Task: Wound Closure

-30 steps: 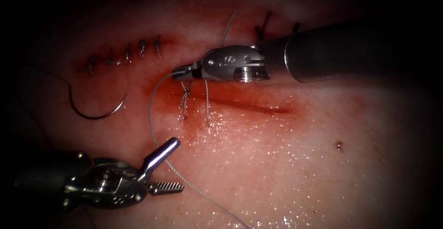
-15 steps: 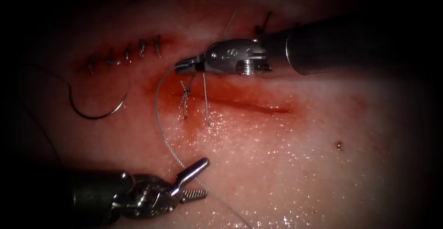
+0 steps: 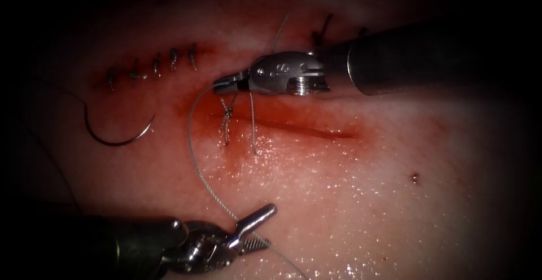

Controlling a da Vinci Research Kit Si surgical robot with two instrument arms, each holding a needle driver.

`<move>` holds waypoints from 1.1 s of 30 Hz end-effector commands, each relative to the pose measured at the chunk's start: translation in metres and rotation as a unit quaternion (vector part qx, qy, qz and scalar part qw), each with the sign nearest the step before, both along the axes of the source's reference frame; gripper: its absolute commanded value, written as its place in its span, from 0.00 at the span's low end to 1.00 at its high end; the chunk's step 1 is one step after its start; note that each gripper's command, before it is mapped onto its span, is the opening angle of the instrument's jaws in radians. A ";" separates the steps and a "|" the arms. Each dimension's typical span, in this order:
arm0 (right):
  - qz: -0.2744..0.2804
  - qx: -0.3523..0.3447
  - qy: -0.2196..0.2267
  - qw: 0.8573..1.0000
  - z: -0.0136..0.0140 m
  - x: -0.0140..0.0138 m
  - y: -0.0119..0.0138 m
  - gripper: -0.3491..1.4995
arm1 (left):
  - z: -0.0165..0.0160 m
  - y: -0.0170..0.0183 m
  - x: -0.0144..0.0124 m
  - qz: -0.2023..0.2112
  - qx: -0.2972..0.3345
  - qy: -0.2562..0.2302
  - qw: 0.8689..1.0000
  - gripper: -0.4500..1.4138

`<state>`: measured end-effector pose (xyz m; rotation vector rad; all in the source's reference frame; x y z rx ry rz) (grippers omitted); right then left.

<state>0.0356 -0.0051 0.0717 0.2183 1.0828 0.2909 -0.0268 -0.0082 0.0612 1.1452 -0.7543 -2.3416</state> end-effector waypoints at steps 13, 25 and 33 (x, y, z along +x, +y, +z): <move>-0.006 0.007 0.006 1.000 0.0000 -0.0002 -0.0009 0.00 | -0.0012 -0.0001 0.0048 -0.011 0.023 0.030 0.999 0.00; 0.003 0.023 0.040 0.999 -0.0038 -0.0030 -0.0046 0.00 | -0.0031 -0.0005 0.0187 -0.055 0.029 0.107 0.992 0.00; 0.060 0.051 0.099 0.992 -0.0073 -0.0040 -0.0037 0.94 | -0.0016 0.0031 0.0211 -0.091 0.029 0.129 0.987 0.00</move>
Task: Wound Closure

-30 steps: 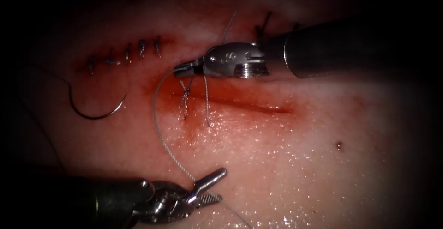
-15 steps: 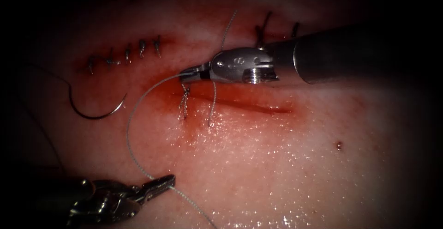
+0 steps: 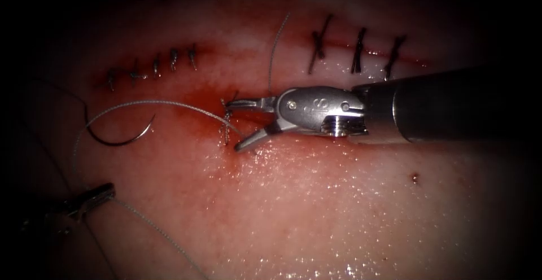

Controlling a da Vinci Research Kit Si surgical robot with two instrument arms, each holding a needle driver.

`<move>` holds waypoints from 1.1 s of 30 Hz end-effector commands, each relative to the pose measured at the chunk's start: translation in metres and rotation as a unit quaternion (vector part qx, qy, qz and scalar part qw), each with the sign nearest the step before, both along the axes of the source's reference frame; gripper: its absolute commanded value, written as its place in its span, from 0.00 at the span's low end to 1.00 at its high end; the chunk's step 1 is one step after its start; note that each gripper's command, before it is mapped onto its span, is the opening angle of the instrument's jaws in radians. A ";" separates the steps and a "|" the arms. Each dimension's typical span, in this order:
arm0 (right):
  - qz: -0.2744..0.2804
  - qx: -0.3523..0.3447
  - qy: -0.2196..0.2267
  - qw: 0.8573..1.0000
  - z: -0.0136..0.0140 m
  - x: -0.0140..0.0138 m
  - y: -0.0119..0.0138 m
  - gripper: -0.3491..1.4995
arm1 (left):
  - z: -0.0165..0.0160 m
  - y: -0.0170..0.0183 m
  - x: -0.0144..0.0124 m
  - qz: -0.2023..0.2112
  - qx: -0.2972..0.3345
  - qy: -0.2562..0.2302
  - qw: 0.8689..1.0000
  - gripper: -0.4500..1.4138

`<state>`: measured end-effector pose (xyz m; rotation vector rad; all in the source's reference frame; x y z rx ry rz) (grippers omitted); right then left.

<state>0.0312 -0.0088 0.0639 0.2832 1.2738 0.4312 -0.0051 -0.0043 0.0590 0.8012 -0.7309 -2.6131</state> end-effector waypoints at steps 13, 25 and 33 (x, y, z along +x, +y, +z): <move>0.054 -0.012 0.048 0.997 0.0074 -0.0015 0.0027 0.00 | -0.0001 0.0011 -0.0024 0.028 -0.003 -0.004 1.000 0.00; 0.022 0.030 0.139 0.990 0.0062 0.0076 0.0013 0.00 | 0.0028 0.0049 -0.0055 0.054 0.069 -0.047 0.995 0.00; 0.034 0.041 0.173 0.983 0.0048 0.0071 0.0017 0.00 | 0.0071 0.0062 -0.0083 0.100 0.111 -0.041 0.988 0.00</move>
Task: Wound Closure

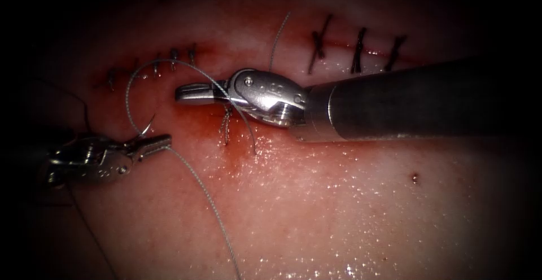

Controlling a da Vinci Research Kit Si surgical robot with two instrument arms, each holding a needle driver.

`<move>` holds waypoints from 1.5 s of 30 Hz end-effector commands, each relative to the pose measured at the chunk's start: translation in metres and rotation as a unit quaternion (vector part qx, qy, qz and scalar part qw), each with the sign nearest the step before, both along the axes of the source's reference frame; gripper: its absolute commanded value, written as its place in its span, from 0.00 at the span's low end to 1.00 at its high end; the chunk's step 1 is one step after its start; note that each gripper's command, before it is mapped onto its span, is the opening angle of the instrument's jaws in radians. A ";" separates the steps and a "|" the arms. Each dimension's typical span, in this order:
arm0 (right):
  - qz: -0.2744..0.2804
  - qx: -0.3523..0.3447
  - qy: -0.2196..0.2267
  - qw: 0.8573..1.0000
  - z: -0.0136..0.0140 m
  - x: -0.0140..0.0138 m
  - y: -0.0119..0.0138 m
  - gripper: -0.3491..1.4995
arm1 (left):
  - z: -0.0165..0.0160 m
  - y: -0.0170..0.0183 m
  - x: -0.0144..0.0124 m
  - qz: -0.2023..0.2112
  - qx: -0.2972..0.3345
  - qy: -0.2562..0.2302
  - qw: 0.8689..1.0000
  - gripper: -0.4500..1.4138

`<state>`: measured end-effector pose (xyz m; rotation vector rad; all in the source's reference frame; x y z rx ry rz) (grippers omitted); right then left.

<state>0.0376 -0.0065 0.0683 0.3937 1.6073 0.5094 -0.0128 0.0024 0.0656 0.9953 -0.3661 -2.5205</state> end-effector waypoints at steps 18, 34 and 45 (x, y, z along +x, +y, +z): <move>-0.019 0.003 0.046 0.999 -0.0009 0.0028 -0.0001 0.00 | 0.0012 -0.0015 -0.0092 0.173 0.009 -0.016 0.985 0.00; 0.064 -0.034 -0.081 0.994 -0.0010 0.0046 0.0027 0.95 | -0.0018 -0.0042 -0.0084 0.202 -0.033 -0.036 0.978 0.00; -0.081 -0.096 -0.207 0.970 0.0016 0.0022 -0.0012 0.94 | -0.0082 -0.0016 -0.0045 0.141 -0.067 -0.115 0.981 0.00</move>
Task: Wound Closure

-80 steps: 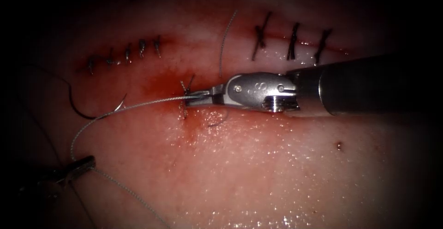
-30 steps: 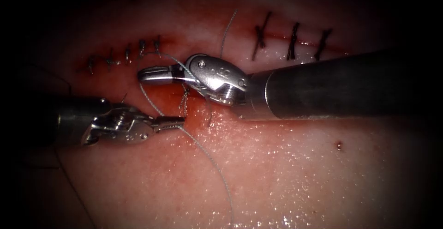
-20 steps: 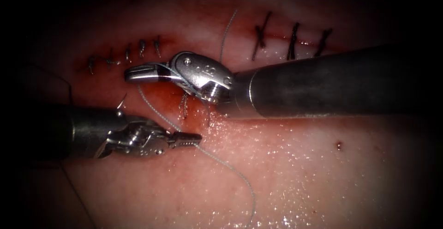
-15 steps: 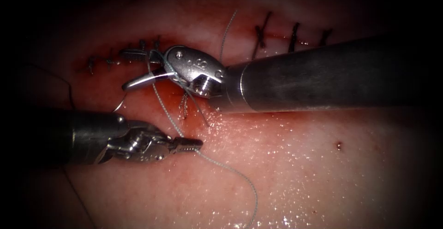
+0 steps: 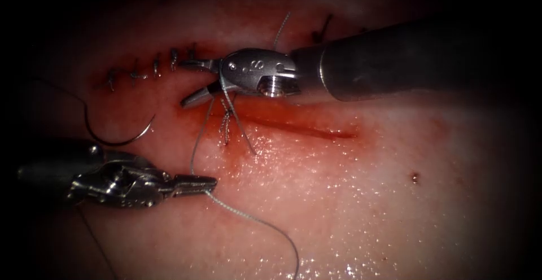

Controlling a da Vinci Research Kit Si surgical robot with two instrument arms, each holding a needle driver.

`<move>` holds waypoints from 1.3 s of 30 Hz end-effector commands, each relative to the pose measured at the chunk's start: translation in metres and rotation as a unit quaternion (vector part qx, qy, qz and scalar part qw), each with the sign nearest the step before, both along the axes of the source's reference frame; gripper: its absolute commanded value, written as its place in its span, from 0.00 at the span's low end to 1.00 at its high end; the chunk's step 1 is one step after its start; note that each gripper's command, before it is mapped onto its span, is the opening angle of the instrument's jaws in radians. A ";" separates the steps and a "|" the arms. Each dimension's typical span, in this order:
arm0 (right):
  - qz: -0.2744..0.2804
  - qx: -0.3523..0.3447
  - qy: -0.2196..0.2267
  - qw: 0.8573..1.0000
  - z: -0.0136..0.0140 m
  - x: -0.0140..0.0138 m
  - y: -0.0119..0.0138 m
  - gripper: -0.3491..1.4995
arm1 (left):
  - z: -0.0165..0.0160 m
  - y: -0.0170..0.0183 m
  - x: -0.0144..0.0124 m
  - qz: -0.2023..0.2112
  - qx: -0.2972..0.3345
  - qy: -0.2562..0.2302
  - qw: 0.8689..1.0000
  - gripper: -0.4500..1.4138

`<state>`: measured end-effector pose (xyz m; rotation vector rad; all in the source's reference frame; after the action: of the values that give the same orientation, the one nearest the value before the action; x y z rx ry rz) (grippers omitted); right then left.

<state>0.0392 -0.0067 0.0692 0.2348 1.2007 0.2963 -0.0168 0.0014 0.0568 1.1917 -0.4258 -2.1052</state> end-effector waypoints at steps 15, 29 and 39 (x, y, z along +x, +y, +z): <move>-0.153 0.093 0.026 0.984 0.0027 -0.0005 -0.0066 0.84 | -0.0014 0.0049 0.0031 -0.006 -0.027 -0.103 0.994 0.00; -0.200 0.199 0.173 0.943 0.0018 -0.0013 -0.0079 0.69 | 0.0033 0.0092 0.0052 0.027 0.041 -0.183 0.982 0.00; -0.164 0.228 0.265 0.922 0.0000 -0.0020 -0.0067 0.69 | 0.0086 0.0090 0.0061 0.034 0.057 -0.175 0.982 0.00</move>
<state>0.0364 -0.0127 0.0687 0.9615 1.6006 0.2284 -0.0101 0.0107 0.0653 1.6256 -0.4176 -1.8857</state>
